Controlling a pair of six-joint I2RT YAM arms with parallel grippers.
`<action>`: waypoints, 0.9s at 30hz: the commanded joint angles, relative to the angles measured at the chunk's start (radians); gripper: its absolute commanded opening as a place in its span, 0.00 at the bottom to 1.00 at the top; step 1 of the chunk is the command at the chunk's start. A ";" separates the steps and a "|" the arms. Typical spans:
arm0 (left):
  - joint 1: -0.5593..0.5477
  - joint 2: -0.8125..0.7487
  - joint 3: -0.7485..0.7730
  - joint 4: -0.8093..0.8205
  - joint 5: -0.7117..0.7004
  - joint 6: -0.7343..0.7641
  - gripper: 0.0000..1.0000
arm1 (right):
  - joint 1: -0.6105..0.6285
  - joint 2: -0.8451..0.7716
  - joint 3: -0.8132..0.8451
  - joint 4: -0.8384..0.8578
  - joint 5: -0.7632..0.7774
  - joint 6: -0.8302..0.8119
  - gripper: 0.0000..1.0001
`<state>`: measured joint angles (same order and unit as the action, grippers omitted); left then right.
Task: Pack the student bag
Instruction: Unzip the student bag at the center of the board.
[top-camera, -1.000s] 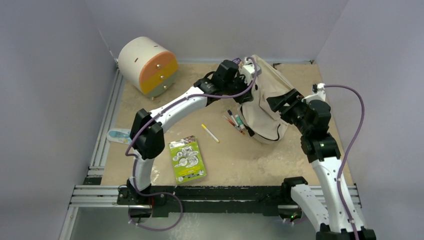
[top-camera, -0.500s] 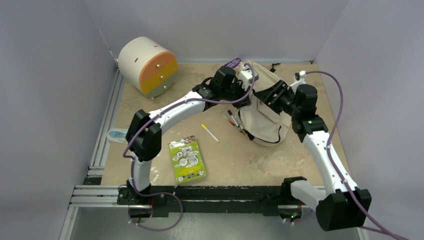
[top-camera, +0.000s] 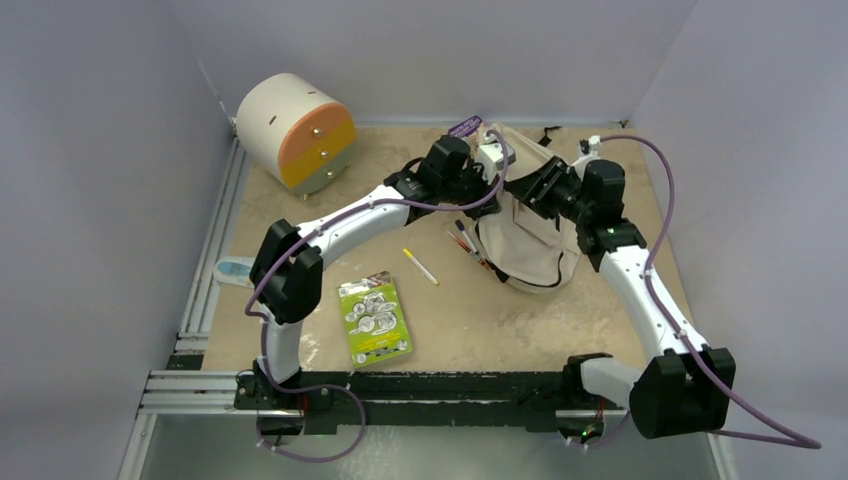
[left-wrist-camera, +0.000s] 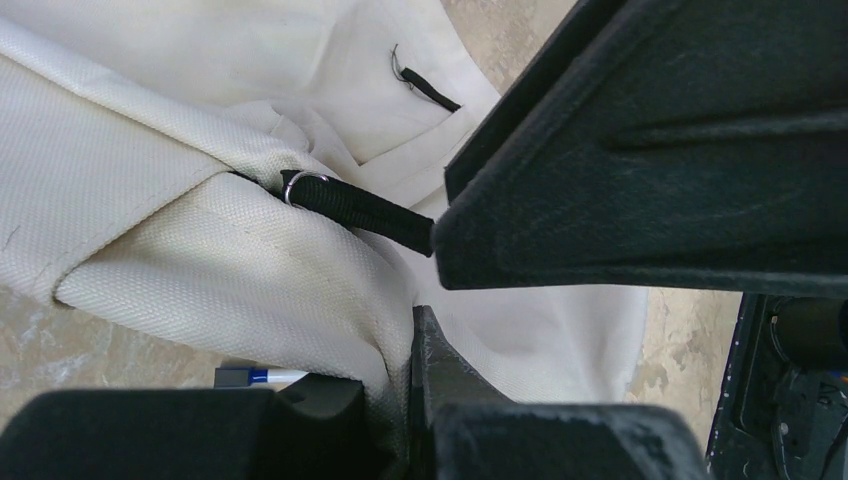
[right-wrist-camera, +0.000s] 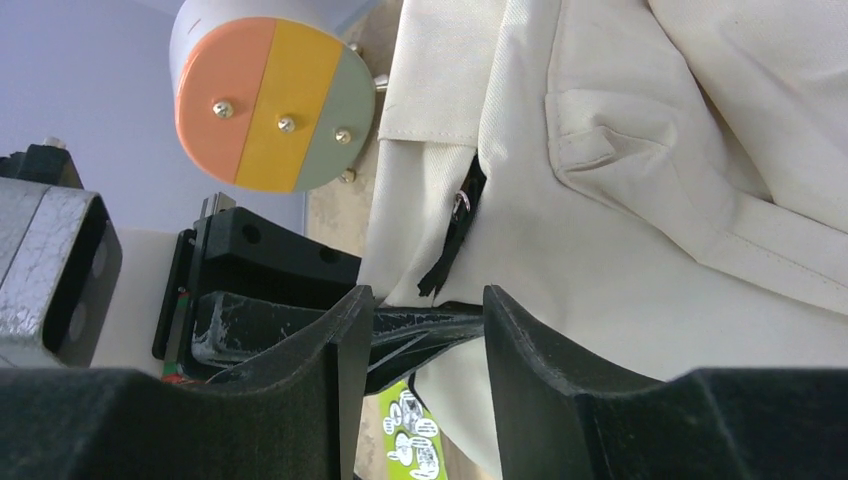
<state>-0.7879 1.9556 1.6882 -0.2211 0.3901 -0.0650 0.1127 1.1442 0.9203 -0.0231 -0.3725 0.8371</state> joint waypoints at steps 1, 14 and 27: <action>-0.010 -0.079 0.005 0.094 0.024 0.038 0.00 | 0.004 0.031 0.059 0.058 -0.053 -0.011 0.46; -0.012 -0.067 0.006 0.093 0.034 0.046 0.00 | 0.004 0.086 0.060 0.071 -0.090 -0.026 0.34; -0.020 -0.068 -0.010 0.099 0.025 0.047 0.00 | 0.005 0.091 0.057 0.079 -0.080 -0.035 0.02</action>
<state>-0.7929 1.9556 1.6863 -0.2180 0.3893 -0.0574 0.1131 1.2430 0.9371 0.0139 -0.4400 0.8215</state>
